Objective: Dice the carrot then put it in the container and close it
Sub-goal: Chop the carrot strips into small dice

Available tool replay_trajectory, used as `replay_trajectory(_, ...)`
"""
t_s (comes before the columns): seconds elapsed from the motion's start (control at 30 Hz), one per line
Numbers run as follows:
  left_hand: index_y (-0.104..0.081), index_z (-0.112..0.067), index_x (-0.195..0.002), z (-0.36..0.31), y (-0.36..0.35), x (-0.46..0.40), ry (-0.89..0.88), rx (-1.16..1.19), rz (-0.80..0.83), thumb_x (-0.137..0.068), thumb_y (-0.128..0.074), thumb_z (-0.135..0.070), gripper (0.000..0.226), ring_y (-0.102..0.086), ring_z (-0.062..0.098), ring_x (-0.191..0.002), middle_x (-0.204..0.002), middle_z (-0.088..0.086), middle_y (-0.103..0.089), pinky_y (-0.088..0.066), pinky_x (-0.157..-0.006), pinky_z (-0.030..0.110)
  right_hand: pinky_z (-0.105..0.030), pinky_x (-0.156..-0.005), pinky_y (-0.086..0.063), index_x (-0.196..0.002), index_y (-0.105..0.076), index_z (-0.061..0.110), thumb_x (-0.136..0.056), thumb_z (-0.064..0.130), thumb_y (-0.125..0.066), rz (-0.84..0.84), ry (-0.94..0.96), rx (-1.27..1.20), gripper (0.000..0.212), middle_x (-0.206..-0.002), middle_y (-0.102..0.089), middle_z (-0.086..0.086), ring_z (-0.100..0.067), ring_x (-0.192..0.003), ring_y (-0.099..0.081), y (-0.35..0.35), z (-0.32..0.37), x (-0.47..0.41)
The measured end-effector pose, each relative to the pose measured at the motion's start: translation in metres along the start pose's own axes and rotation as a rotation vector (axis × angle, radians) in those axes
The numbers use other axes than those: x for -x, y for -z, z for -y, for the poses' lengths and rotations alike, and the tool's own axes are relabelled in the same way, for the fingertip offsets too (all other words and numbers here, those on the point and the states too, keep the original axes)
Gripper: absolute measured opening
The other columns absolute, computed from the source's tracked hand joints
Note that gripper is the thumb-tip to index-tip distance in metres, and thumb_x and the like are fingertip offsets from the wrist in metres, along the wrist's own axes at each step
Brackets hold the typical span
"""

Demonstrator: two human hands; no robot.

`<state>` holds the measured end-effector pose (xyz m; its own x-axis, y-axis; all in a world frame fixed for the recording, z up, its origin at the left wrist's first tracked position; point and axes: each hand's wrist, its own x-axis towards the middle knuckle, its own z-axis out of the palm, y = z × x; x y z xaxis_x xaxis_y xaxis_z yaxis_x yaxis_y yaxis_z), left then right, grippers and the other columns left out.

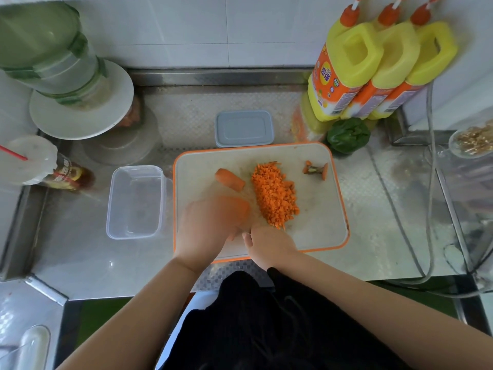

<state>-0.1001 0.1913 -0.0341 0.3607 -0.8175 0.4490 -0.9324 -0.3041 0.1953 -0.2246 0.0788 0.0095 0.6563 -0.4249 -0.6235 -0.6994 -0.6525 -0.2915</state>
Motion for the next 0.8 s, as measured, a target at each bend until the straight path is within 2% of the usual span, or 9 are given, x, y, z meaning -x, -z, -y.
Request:
replay_trajectory(0.07,-0.056,-0.014,-0.100,-0.003,0.000,0.014,-0.029,0.137,-0.079,-0.099,-0.058,-0.025,0.011,-0.059,0.029,-0.084,-0.094,0.009,-0.065,-0.050,-0.076,0.040,-0.033,-0.067,-0.038,-0.105,-0.057,0.010,-0.102,0.036,-0.033,0.013,-0.024,-0.053,0.035,-0.099,-0.062,-0.009,-0.029,-0.093,-0.061,0.005,-0.002,-0.003)
replay_trajectory(0.13,-0.061,-0.013,-0.097,-0.005,-0.005,0.028,-0.019,0.210,-0.027,-0.097,-0.059,-0.019,0.007,-0.060,0.028,-0.083,-0.092,0.006,-0.065,-0.053,-0.073,0.041,-0.034,-0.063,-0.039,-0.095,-0.056,0.012,-0.101,0.037,-0.037,0.015,-0.029,-0.083,0.031,-0.090,-0.061,-0.008,-0.030,-0.087,-0.062,0.009,-0.005,-0.006)
replay_trajectory(0.2,-0.067,-0.011,-0.095,-0.005,-0.010,0.038,0.029,0.213,0.031,-0.095,-0.062,-0.018,0.008,-0.060,0.027,-0.085,-0.094,0.004,-0.065,-0.053,-0.073,0.041,-0.034,-0.061,-0.040,-0.089,-0.051,0.015,-0.101,0.037,-0.038,0.008,-0.023,-0.096,0.028,-0.084,-0.058,-0.007,-0.030,-0.081,-0.061,0.012,-0.006,-0.005)
replay_trajectory(0.37,-0.069,-0.010,-0.090,-0.009,-0.017,0.040,0.088,0.193,0.012,-0.096,-0.060,-0.021,0.016,-0.058,0.028,-0.083,-0.092,0.006,-0.065,-0.051,-0.074,0.039,-0.033,-0.062,-0.036,-0.095,-0.055,0.011,-0.102,0.031,-0.036,-0.050,0.084,0.015,0.028,-0.089,-0.061,-0.009,-0.032,-0.083,-0.061,0.021,0.003,0.016)
replay_trajectory(0.47,-0.070,-0.007,-0.088,-0.009,-0.022,0.042,0.138,0.215,0.016,-0.097,-0.059,-0.023,0.021,-0.058,0.030,-0.083,-0.091,0.007,-0.064,-0.050,-0.075,0.040,-0.032,-0.058,-0.033,-0.082,-0.043,0.016,-0.102,0.029,-0.034,-0.089,0.156,0.060,0.025,-0.066,-0.042,0.000,-0.030,-0.070,-0.053,0.022,0.002,0.027)
replay_trajectory(0.57,-0.069,-0.008,-0.092,-0.006,-0.022,0.043,0.185,0.281,0.013,-0.100,-0.052,-0.025,0.025,-0.057,0.029,-0.084,-0.094,0.007,-0.064,-0.050,-0.076,0.040,-0.031,-0.048,-0.027,-0.081,-0.038,0.015,-0.103,0.030,-0.032,-0.087,0.193,0.093,0.028,-0.060,-0.033,0.004,-0.025,-0.062,-0.046,0.022,0.001,0.029)
replay_trajectory(0.7,-0.068,-0.008,-0.094,-0.005,-0.024,0.043,0.165,0.315,-0.028,-0.102,-0.049,-0.026,0.027,-0.057,0.029,-0.087,-0.095,0.008,-0.065,-0.050,-0.078,0.039,-0.030,-0.045,-0.024,-0.081,-0.040,0.015,-0.103,0.023,-0.035,-0.098,0.181,0.105,0.024,-0.060,-0.032,0.003,-0.025,-0.062,-0.045,0.020,0.004,0.030)
replay_trajectory(0.8,-0.064,-0.013,-0.098,-0.006,-0.027,0.045,0.172,0.305,-0.062,-0.099,-0.053,-0.023,0.014,-0.057,0.029,-0.090,-0.095,0.008,-0.066,-0.049,-0.081,0.039,-0.028,-0.044,-0.021,-0.088,-0.049,0.012,-0.100,0.013,-0.040,-0.090,0.158,0.143,0.014,-0.061,-0.031,0.002,-0.025,-0.063,-0.045,0.021,0.007,0.029)
